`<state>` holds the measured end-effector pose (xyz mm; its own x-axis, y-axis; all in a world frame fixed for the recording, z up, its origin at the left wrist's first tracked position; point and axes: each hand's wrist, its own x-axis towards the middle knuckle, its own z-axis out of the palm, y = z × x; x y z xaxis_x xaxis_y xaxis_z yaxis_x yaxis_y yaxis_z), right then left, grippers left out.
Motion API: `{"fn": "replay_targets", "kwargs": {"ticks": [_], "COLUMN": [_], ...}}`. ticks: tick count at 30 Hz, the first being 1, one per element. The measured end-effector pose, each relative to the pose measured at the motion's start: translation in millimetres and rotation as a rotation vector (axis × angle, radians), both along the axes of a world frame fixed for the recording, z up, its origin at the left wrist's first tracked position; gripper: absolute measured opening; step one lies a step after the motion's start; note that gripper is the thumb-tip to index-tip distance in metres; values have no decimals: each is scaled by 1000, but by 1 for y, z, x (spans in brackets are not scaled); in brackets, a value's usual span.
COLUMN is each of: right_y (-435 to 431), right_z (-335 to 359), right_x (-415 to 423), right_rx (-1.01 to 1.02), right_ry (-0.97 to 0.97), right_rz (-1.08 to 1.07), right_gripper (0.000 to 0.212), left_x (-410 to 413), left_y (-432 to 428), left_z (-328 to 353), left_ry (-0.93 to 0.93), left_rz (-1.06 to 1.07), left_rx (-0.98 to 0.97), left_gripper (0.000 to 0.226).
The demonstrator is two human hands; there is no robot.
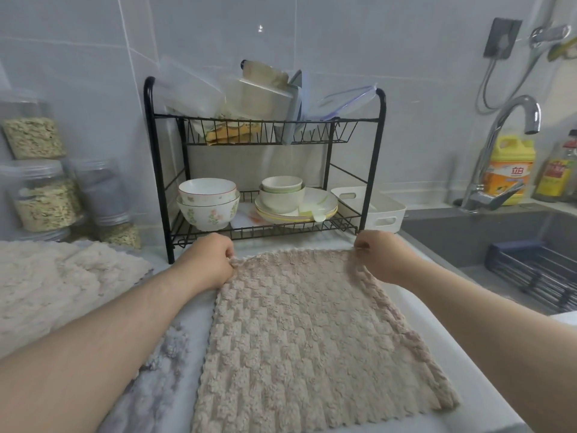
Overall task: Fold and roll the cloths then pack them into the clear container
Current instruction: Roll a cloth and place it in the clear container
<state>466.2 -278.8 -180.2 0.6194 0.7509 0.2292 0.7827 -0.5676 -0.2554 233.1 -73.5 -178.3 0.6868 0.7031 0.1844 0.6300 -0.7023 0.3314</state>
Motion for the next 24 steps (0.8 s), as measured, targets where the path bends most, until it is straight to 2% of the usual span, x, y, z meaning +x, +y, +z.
{"fn": "replay_targets", "kwargs": {"ticks": [4,11,20,24], "right_y": [-25,-70,-140,-160], "right_z": [8,11,-2,-12], "right_x": [-18,-57,-98,-111], "right_rx": [121,343,326,276], "right_ry": [38,149,172,187], "right_rz": [7,-18,-16,-19], "right_gripper": [15,21,15,19], "left_x": [-19,-53,-109,-124], "left_y": [-19,-60,-112,-134], "left_z": [9,15,6,3], "left_ry": [-153,-236,-297,-312], "left_rz": [-5,17,-38,-77], "left_rx": [-139,-80,-49,-70], "left_gripper": [20,17,16,19]}}
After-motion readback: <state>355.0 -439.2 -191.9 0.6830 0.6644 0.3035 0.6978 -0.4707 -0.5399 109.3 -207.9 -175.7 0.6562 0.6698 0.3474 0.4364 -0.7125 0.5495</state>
